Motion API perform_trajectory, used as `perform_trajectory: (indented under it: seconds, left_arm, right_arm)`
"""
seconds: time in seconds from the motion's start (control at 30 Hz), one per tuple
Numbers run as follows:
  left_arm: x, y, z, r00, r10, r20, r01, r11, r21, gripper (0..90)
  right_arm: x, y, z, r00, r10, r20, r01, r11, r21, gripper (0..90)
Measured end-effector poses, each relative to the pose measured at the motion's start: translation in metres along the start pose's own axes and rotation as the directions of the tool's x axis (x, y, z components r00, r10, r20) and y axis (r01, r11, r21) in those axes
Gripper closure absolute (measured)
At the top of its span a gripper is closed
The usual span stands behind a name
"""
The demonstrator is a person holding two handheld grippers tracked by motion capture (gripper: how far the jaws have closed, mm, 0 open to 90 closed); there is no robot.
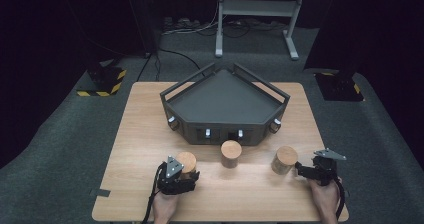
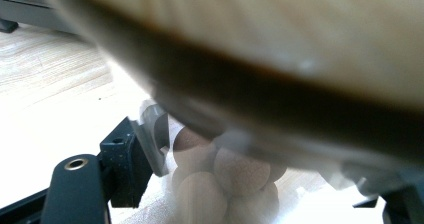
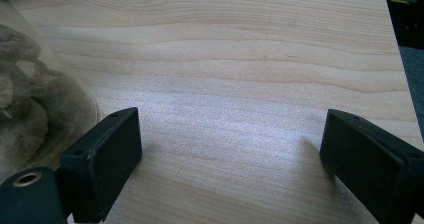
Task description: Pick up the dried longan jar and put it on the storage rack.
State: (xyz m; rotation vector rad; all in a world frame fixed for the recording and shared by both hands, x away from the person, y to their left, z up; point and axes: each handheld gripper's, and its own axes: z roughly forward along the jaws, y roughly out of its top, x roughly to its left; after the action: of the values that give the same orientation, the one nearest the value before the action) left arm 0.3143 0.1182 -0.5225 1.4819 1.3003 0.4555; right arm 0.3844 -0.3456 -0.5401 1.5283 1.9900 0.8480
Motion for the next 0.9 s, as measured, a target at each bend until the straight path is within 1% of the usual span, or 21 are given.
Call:
perform_trajectory:
  seconds: [0.17,0.2,0.33,0.63,0.73,0.77,0.83,0.9]
  left_arm:
    - [0.0,0.001,0.0,1.0,0.002,-0.004,-0.002,1.0,0.001,24.9]
    - [0.001,0.002,0.0,0.9999,-0.011,-0.003,0.011,0.9999,-0.002,25.0]
    - [0.001,0.004,0.0,0.9999,-0.014,0.0,0.014,0.9999,-0.004,25.2]
    - [-0.002,0.017,-0.004,0.9998,-0.012,0.014,0.012,0.9998,-0.015,25.2]
    - [-0.004,0.024,-0.005,0.9996,-0.014,0.023,0.014,0.9998,-0.01,25.3]
    - [-0.004,0.025,-0.006,0.9997,-0.008,0.024,0.008,1.0,-0.004,25.3]
    - [-0.005,0.029,-0.005,0.9994,-0.016,0.029,0.016,0.9998,-0.007,25.3]
    - [-0.005,0.03,-0.005,0.9994,-0.014,0.032,0.014,0.9999,-0.003,25.3]
  right_arm:
    - [0.0,0.0,0.0,1.0,0.0,0.0,0.0,1.0,0.0,9.4]
    - [0.0,0.0,0.0,1.0,0.0,0.0,0.0,1.0,0.0,9.4]
    - [0.0,0.0,0.0,1.0,0.0,0.0,0.0,1.0,0.0,9.4]
    - [0.0,0.0,0.0,1.0,0.0,0.0,0.0,1.0,0.0,9.4]
    - [0.0,0.0,0.0,1.0,0.0,0.0,0.0,1.0,0.0,9.3]
    - [0.0,0.0,0.0,1.0,0.0,0.0,0.0,1.0,0.0,9.3]
    - [0.0,0.0,0.0,1.0,0.0,0.0,0.0,1.0,0.0,9.3]
    - [0.0,0.0,0.0,1.0,0.0,0.0,0.0,1.0,0.0,9.3]
